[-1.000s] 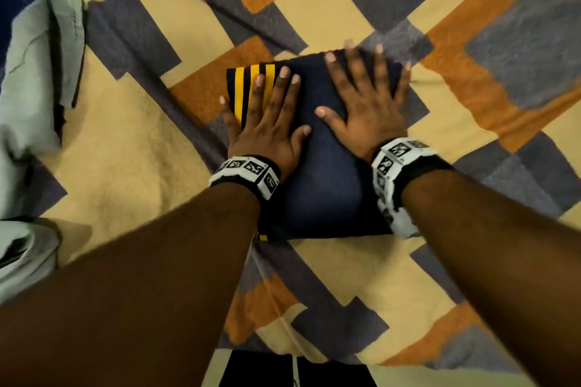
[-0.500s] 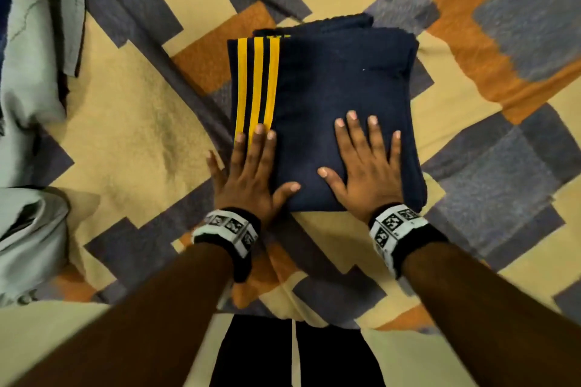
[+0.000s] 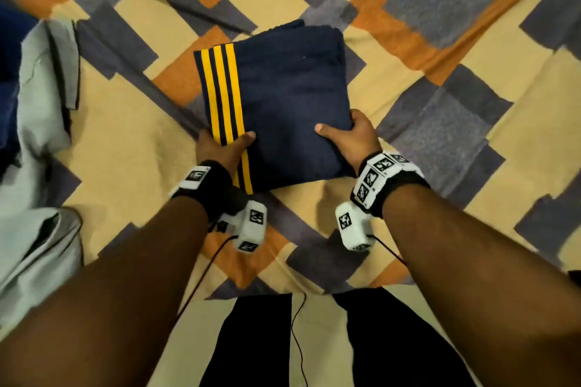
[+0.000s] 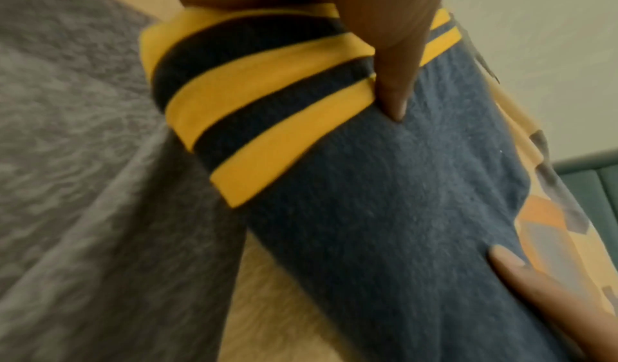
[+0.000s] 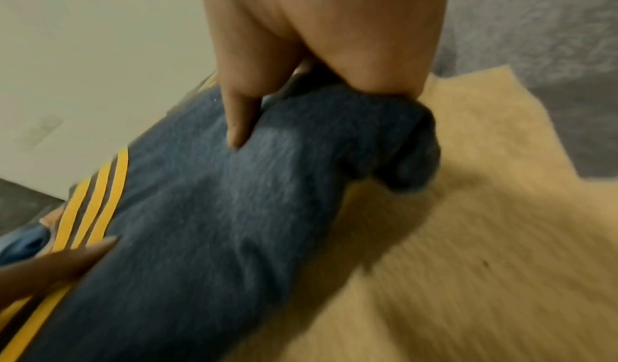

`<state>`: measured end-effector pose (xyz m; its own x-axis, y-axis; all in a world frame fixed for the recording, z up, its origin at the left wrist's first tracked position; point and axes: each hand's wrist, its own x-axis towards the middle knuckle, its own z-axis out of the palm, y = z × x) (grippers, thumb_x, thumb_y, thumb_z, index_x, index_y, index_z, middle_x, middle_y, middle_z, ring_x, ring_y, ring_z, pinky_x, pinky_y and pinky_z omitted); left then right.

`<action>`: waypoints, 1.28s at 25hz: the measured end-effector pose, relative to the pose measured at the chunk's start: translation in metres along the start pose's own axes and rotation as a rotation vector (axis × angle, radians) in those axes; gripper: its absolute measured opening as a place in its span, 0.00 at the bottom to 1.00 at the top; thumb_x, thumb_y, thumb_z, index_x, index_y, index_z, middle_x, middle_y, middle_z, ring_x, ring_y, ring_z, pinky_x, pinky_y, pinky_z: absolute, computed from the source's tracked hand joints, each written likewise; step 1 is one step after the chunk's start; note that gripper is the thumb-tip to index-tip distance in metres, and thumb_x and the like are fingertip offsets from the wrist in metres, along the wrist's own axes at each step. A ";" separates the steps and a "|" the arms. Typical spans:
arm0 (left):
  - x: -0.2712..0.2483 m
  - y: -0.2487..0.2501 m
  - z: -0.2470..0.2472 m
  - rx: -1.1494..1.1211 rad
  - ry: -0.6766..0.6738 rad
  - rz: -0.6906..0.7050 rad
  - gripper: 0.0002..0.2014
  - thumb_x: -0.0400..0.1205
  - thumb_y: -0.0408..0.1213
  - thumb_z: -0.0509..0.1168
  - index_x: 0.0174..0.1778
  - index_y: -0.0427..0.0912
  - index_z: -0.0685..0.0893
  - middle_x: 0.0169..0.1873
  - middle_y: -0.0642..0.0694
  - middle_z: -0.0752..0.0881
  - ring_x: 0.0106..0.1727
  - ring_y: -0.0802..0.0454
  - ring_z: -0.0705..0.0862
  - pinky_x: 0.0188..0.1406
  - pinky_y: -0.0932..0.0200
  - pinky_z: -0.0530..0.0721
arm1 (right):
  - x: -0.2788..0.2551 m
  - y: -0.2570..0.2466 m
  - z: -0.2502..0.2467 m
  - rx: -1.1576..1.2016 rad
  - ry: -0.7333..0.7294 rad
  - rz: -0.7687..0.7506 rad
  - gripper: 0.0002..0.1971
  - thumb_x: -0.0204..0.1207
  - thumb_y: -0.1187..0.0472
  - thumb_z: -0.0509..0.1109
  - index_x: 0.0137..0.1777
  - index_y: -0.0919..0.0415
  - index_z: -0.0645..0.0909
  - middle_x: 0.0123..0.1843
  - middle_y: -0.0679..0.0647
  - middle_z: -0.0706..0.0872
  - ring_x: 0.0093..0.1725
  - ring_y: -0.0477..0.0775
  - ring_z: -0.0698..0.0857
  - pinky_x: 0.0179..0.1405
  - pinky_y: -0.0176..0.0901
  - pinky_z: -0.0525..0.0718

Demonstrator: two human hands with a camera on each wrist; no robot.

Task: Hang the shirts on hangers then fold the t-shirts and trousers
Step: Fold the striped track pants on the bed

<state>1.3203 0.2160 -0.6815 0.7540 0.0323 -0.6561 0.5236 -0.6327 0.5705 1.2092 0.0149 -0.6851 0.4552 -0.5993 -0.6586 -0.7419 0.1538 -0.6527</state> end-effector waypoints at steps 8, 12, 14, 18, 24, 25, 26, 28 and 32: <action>-0.090 0.040 0.056 -0.146 -0.129 0.160 0.27 0.73 0.28 0.74 0.68 0.43 0.76 0.57 0.47 0.84 0.56 0.47 0.83 0.55 0.53 0.80 | -0.011 0.019 -0.122 0.274 -0.383 -0.004 0.17 0.67 0.66 0.81 0.55 0.57 0.84 0.53 0.51 0.91 0.54 0.51 0.89 0.57 0.48 0.87; -0.190 0.060 0.164 -0.241 -0.296 0.260 0.37 0.72 0.19 0.73 0.74 0.47 0.68 0.57 0.58 0.82 0.50 0.71 0.84 0.45 0.71 0.83 | -0.027 0.068 -0.256 0.209 -0.289 -0.034 0.21 0.66 0.67 0.81 0.58 0.54 0.82 0.55 0.48 0.90 0.55 0.44 0.88 0.55 0.40 0.85; -0.237 0.069 0.224 -0.267 -0.371 0.265 0.40 0.72 0.20 0.74 0.71 0.58 0.66 0.57 0.68 0.79 0.50 0.78 0.82 0.45 0.75 0.82 | -0.038 0.090 -0.334 0.191 -0.218 -0.039 0.21 0.67 0.69 0.79 0.57 0.53 0.81 0.53 0.45 0.89 0.50 0.36 0.87 0.47 0.31 0.83; -0.309 0.084 0.328 -0.290 -0.407 0.253 0.37 0.72 0.21 0.73 0.57 0.69 0.67 0.46 0.77 0.78 0.45 0.84 0.80 0.40 0.82 0.77 | -0.050 0.132 -0.456 0.187 -0.050 -0.086 0.21 0.63 0.65 0.80 0.55 0.51 0.81 0.49 0.43 0.90 0.48 0.38 0.87 0.47 0.32 0.84; -0.304 0.039 0.406 -0.030 -0.351 0.104 0.34 0.73 0.33 0.76 0.71 0.54 0.67 0.59 0.58 0.80 0.63 0.55 0.81 0.63 0.56 0.79 | -0.008 0.237 -0.482 -0.072 -0.001 0.065 0.29 0.64 0.57 0.84 0.65 0.57 0.78 0.60 0.55 0.87 0.59 0.55 0.86 0.58 0.52 0.83; -0.301 0.031 0.407 0.076 -0.340 0.096 0.37 0.73 0.36 0.76 0.74 0.52 0.65 0.62 0.55 0.79 0.67 0.51 0.79 0.66 0.53 0.77 | -0.005 0.248 -0.474 -0.212 0.026 0.079 0.34 0.65 0.57 0.83 0.70 0.59 0.75 0.66 0.59 0.84 0.65 0.60 0.82 0.64 0.55 0.80; -0.300 0.029 0.404 0.139 -0.315 0.098 0.42 0.72 0.39 0.77 0.77 0.52 0.60 0.67 0.52 0.76 0.70 0.49 0.76 0.69 0.50 0.75 | -0.006 0.254 -0.468 -0.304 0.098 0.060 0.38 0.67 0.57 0.82 0.76 0.60 0.70 0.71 0.62 0.79 0.69 0.63 0.78 0.68 0.56 0.77; -0.299 0.036 0.396 0.280 -0.199 0.217 0.50 0.70 0.51 0.75 0.81 0.57 0.48 0.78 0.44 0.65 0.78 0.46 0.66 0.76 0.44 0.67 | -0.017 0.247 -0.455 -0.410 0.330 -0.101 0.38 0.71 0.57 0.77 0.79 0.62 0.67 0.74 0.67 0.72 0.72 0.67 0.73 0.71 0.61 0.74; -0.291 0.069 0.409 0.941 -0.155 0.882 0.44 0.76 0.63 0.57 0.83 0.54 0.42 0.83 0.46 0.43 0.83 0.41 0.43 0.75 0.34 0.42 | -0.010 0.208 -0.422 -0.616 0.464 -0.526 0.28 0.76 0.53 0.69 0.75 0.60 0.74 0.78 0.66 0.70 0.75 0.71 0.70 0.72 0.67 0.69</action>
<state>0.9748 -0.1539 -0.6535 0.6129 -0.7201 -0.3252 -0.6481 -0.6936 0.3144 0.8424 -0.2784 -0.6562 0.6630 -0.7479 -0.0325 -0.6869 -0.5905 -0.4237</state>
